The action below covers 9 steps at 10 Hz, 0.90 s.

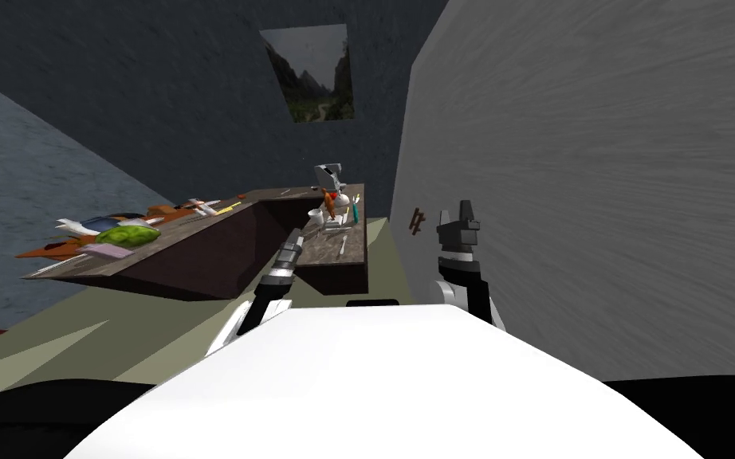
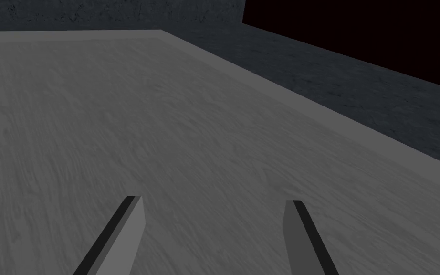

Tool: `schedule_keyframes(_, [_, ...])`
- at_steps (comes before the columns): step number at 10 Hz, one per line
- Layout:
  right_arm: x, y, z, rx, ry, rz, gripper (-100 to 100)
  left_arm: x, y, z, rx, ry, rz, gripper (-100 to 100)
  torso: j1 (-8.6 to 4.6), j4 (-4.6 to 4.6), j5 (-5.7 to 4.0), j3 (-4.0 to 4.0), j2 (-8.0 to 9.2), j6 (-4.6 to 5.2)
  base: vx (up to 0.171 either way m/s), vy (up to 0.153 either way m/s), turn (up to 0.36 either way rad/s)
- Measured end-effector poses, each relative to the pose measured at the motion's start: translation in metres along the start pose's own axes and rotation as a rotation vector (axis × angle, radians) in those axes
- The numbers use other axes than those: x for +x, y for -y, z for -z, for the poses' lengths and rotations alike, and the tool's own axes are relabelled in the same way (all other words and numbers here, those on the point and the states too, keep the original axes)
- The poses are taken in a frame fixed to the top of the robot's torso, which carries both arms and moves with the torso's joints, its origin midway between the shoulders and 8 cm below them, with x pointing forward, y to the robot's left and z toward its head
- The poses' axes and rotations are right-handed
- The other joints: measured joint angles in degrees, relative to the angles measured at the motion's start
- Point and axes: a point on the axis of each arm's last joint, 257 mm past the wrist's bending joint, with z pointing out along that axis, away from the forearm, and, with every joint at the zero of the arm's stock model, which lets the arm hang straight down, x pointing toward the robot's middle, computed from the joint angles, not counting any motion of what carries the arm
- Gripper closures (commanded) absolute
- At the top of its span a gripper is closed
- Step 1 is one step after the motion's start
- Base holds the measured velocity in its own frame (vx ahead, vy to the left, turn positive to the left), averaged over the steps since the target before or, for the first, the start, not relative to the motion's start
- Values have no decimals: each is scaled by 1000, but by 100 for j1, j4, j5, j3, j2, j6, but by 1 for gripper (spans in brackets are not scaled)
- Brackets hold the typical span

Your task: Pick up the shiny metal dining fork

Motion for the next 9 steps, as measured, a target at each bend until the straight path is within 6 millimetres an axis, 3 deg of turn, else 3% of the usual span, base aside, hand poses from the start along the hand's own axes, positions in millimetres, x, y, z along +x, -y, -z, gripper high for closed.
schedule_keyframes(9, [0, 0, 0, 0, 0, 0, 0, 8, -67, 29, -246, -178, -68, -100, 8, -1, 2, -3, -6, -1, -25, -32, -151])
